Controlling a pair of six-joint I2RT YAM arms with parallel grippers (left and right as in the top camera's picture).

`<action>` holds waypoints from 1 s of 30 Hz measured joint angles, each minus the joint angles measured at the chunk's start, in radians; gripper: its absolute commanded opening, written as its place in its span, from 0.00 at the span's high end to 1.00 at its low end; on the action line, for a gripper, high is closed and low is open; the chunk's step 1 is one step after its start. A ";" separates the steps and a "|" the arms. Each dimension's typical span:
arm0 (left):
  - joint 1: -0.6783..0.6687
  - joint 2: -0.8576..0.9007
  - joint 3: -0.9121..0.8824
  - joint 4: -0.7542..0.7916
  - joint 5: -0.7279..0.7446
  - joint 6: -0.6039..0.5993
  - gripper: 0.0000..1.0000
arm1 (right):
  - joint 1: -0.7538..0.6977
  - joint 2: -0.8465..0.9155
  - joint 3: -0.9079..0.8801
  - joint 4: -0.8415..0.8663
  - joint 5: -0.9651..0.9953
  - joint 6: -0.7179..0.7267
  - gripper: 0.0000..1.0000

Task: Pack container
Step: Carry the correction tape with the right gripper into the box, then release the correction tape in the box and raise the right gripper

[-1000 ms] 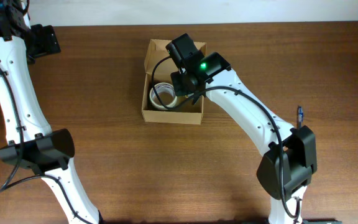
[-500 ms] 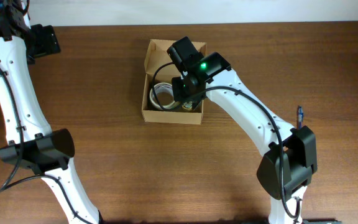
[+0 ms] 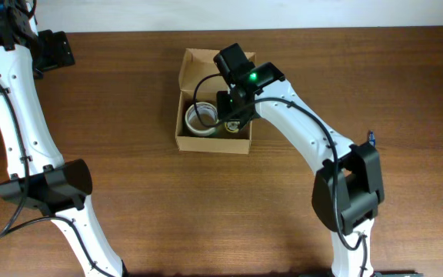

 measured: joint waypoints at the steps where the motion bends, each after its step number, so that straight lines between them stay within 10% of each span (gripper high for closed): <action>1: 0.000 0.000 0.000 0.000 0.000 0.000 0.00 | -0.003 0.003 0.000 0.001 -0.003 0.001 0.76; 30: 0.000 0.000 0.000 0.000 0.000 0.000 0.01 | -0.010 0.095 0.000 -0.012 0.006 0.006 0.76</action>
